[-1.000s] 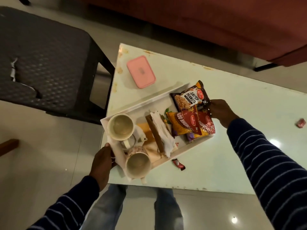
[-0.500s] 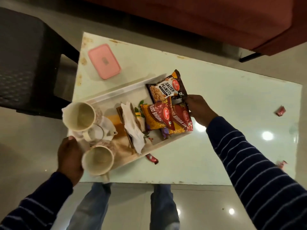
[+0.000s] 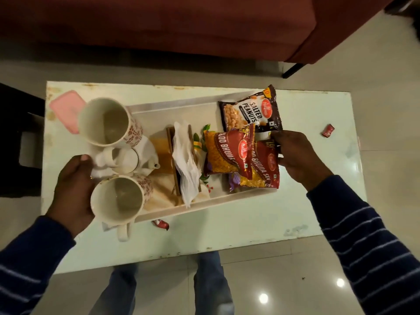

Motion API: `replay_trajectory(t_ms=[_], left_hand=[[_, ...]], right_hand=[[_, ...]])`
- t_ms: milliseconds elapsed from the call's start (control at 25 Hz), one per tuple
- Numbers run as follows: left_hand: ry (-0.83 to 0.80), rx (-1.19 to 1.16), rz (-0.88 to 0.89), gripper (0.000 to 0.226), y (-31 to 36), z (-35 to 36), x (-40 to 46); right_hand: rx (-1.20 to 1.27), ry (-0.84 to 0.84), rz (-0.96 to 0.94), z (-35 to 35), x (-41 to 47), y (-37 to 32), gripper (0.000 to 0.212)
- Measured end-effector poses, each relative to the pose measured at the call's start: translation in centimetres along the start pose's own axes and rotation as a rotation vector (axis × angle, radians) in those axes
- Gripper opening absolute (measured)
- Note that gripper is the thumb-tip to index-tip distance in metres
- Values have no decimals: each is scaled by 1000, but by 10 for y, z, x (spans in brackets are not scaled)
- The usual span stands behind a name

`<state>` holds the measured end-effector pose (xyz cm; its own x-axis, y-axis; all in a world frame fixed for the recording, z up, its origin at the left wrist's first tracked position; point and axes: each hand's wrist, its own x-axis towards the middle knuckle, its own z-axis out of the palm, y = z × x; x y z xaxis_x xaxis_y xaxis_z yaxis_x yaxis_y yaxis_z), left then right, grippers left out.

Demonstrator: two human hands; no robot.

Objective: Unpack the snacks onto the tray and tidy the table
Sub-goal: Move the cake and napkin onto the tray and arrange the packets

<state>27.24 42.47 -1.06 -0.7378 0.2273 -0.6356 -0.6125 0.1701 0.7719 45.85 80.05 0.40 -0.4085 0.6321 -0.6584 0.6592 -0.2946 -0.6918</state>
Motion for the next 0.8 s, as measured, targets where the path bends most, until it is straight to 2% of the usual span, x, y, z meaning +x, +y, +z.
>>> replay_trajectory(t_ms=[240, 440, 720, 800], left_hand=[[-99, 23, -12, 24, 3, 81, -1], [-66, 97, -22, 26, -20, 138, 1], [-15, 155, -84, 12, -58, 183, 19], [13, 193, -83, 17, -70, 188, 26]], right_hand=[[105, 106, -4, -82, -5, 15, 26], [171, 178, 55, -125, 10, 43, 26], [174, 196, 151, -142, 63, 81, 23], [168, 178, 169, -141, 81, 87, 22]])
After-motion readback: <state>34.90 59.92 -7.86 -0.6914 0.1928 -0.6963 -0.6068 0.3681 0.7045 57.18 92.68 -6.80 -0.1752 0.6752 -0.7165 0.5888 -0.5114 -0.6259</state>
